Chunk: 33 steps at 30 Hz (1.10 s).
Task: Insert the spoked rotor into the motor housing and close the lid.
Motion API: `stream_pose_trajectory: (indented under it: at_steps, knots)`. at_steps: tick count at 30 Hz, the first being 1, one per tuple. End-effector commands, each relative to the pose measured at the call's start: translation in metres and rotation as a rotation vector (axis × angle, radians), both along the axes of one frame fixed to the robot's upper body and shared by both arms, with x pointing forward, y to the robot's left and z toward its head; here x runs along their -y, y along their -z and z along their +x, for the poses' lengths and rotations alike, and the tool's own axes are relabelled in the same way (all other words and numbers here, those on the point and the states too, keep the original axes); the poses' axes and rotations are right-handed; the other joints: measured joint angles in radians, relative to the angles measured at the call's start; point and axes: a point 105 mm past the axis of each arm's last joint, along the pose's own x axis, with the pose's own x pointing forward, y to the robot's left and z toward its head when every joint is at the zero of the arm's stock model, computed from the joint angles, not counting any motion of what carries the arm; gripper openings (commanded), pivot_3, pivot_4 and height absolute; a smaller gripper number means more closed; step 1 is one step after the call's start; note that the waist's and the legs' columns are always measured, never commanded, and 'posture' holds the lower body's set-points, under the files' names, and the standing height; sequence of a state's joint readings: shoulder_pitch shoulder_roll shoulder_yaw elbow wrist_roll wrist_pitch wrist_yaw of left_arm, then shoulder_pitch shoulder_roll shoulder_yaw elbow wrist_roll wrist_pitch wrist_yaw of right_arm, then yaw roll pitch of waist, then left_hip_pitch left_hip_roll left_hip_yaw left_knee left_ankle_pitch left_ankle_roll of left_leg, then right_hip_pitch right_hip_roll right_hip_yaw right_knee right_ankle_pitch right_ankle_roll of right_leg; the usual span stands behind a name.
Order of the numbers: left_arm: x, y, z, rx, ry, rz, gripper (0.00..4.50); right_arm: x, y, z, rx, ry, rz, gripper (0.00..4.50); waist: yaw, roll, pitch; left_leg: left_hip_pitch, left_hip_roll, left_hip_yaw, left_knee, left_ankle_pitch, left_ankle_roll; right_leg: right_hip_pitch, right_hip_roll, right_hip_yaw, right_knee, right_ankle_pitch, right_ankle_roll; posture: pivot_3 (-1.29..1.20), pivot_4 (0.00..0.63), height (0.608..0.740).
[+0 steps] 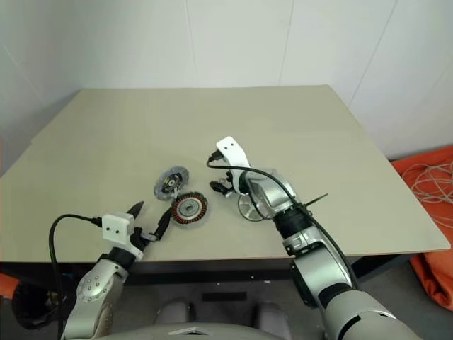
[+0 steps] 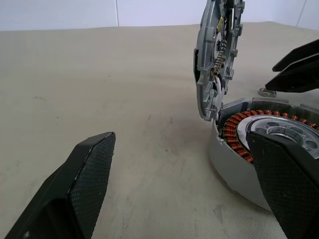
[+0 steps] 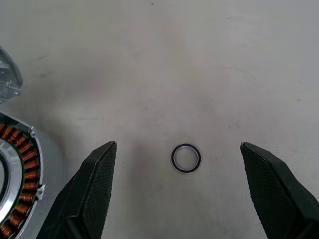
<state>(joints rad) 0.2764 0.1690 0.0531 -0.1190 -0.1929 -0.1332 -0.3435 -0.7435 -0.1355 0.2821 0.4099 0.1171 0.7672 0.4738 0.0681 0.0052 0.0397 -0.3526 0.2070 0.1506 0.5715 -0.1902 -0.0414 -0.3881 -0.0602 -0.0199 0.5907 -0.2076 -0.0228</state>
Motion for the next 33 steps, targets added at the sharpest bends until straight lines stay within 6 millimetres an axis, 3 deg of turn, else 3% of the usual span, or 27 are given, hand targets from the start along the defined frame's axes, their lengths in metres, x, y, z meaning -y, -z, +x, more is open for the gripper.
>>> stream_pose_trajectory:
  at_steps: [1, 18, 22, 30, 33]
  knots:
    - [0.002, -0.012, 0.002, 0.045, 0.003, 0.001, 4.48, -0.004, -0.015, 0.011, 0.055, 0.010, 0.023, 4.50, 0.000, 0.000, 0.000, 0.000, 0.000, 0.000, 0.000, 0.000, 0.000, 0.000, 0.000, 0.000, 0.000, 0.000, 0.000, 0.00, 0.000, 0.740]
    - [0.002, -0.009, 0.002, 0.040, 0.008, -0.001, 4.48, 0.004, 0.004, 0.009, 0.040, 0.015, -0.013, 4.50, 0.000, 0.000, 0.001, 0.000, 0.000, 0.000, 0.000, 0.000, 0.000, 0.000, 0.000, 0.000, 0.000, 0.001, -0.001, 0.00, 0.000, 0.740]
    - [0.003, -0.009, 0.003, 0.041, 0.011, 0.000, 4.50, 0.002, 0.005, 0.007, 0.038, 0.007, -0.015, 3.58, 0.001, 0.000, 0.001, 0.000, 0.000, 0.000, 0.000, 0.000, 0.000, 0.000, 0.000, 0.000, 0.000, 0.001, -0.001, 0.00, 0.000, 0.740]
    - [0.004, -0.007, 0.003, 0.038, 0.017, 0.000, 4.50, -0.006, -0.004, 0.004, 0.036, -0.017, -0.002, 0.78, 0.000, 0.001, 0.001, 0.000, 0.000, 0.000, 0.000, 0.000, 0.000, 0.000, 0.000, 0.000, 0.000, 0.001, -0.001, 0.00, 0.000, 0.740]
    - [0.004, -0.006, 0.002, 0.038, 0.017, 0.000, 4.50, -0.009, -0.008, 0.003, 0.035, -0.026, 0.005, 0.78, 0.000, 0.001, 0.001, 0.000, 0.000, 0.000, 0.000, 0.000, 0.000, 0.000, 0.000, 0.000, 0.001, 0.001, -0.001, 0.00, 0.000, 0.740]
